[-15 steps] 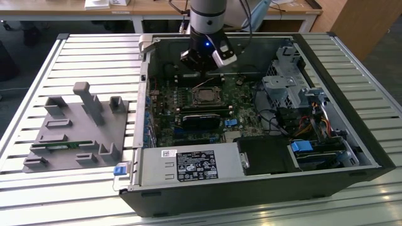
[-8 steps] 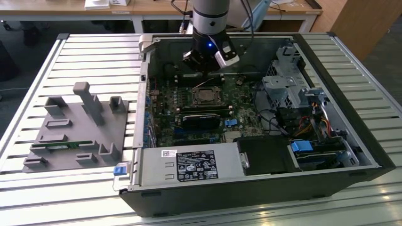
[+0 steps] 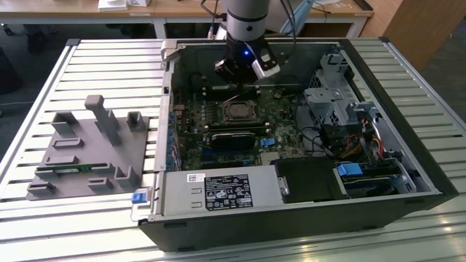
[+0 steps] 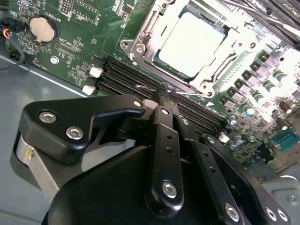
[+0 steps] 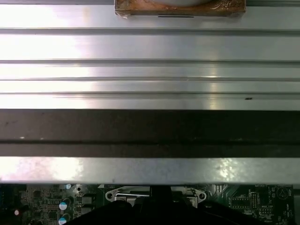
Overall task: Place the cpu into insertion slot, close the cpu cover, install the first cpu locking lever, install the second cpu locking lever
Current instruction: 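Install the first cpu locking lever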
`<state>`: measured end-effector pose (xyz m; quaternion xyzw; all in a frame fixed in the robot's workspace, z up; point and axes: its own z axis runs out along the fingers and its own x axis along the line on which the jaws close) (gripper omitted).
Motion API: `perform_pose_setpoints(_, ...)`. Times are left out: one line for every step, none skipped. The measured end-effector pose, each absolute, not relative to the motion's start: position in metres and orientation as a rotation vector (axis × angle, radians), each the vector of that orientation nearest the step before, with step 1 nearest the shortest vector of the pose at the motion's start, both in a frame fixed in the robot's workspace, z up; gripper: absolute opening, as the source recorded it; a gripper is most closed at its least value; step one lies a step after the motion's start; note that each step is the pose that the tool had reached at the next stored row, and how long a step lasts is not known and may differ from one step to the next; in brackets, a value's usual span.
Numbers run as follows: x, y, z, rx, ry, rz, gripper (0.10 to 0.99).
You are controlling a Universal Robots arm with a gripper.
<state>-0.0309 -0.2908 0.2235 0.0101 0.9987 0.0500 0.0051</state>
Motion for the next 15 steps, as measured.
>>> perform_pose_setpoints(-0.03,-0.29,0.223,0.032,3.127,0.156,0.106)
perform_pose_setpoints(-0.03,-0.29,0.222,0.032,3.127,0.156,0.106)
perform_pose_setpoints(-0.029,-0.289,0.222,0.032,3.127,0.156,0.106)
perform_pose_setpoints(-0.028,-0.289,0.221,0.032,3.127,0.157,0.106)
perform_pose_setpoints(-0.028,-0.289,0.221,0.032,3.128,0.157,0.106)
perform_pose_setpoints(-0.027,-0.289,0.22,0.032,3.128,0.157,0.106)
perform_pose_setpoints(-0.026,-0.288,0.22,0.032,3.128,0.156,0.106)
perform_pose_setpoints(-0.026,-0.288,0.219,0.032,3.128,0.156,0.106)
perform_pose_setpoints(-0.025,-0.288,0.219,0.032,3.128,0.156,0.106)
perform_pose_setpoints(-0.024,-0.288,0.218,0.032,3.128,0.156,0.106)
perform_pose_setpoints(-0.023,-0.288,0.218,0.032,3.129,0.156,0.106)
perform_pose_setpoints(-0.022,-0.288,0.217,0.032,3.129,0.157,0.106)
perform_pose_setpoints(-0.022,-0.288,0.217,0.032,3.129,0.157,0.106)
perform_pose_setpoints(-0.021,-0.287,0.216,0.032,3.129,0.157,0.106)
perform_pose_setpoints(-0.02,-0.288,0.216,0.032,3.129,0.157,0.106)
